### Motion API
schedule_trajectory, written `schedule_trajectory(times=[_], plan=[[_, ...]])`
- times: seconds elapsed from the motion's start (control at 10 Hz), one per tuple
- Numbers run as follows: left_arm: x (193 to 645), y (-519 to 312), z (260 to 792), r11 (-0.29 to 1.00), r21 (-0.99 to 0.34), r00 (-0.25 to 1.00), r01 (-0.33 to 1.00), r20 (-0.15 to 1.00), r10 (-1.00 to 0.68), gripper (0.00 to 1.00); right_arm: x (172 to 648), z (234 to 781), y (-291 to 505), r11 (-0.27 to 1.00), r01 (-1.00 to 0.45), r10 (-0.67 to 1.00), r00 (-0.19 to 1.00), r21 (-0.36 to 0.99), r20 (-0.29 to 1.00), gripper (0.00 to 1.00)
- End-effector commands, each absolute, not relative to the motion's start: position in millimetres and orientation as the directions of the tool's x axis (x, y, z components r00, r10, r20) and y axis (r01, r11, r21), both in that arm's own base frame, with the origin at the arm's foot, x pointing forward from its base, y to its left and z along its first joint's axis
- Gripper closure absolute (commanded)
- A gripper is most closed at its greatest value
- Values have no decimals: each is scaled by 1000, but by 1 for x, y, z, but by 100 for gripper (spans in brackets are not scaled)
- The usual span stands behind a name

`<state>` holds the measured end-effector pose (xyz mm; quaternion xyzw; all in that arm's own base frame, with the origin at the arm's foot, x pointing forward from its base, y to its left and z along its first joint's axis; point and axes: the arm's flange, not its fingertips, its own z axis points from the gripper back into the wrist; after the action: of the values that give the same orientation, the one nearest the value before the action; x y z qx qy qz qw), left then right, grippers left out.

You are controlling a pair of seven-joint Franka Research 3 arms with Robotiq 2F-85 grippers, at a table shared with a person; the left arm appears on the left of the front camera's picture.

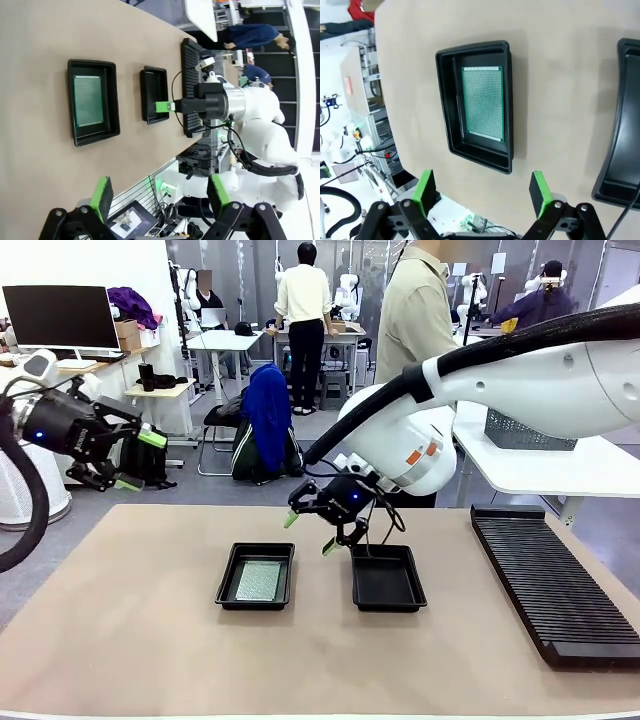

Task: Inspect and transfer BCBs to ESD trays.
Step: Pick up the ESD tray and place it on the left side of the table.

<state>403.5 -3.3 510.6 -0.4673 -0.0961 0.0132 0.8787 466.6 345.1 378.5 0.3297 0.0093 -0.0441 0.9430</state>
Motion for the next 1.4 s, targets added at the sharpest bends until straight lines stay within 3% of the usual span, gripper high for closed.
schedule_trajectory(times=[0.0, 0.6, 1.3], plan=[[411, -24, 516, 644, -764, 985, 24, 128, 114, 0, 454, 368, 318, 730, 60, -42, 998, 681, -44, 0], [434, -80, 495, 818, -575, 994, -23, 74, 80, 0, 448, 360, 285, 633, 25, -13, 1000, 774, -23, 0], [454, -134, 442, 901, -432, 999, -35, 13, 45, 0, 443, 356, 273, 623, 24, -6, 1000, 782, -26, 0]])
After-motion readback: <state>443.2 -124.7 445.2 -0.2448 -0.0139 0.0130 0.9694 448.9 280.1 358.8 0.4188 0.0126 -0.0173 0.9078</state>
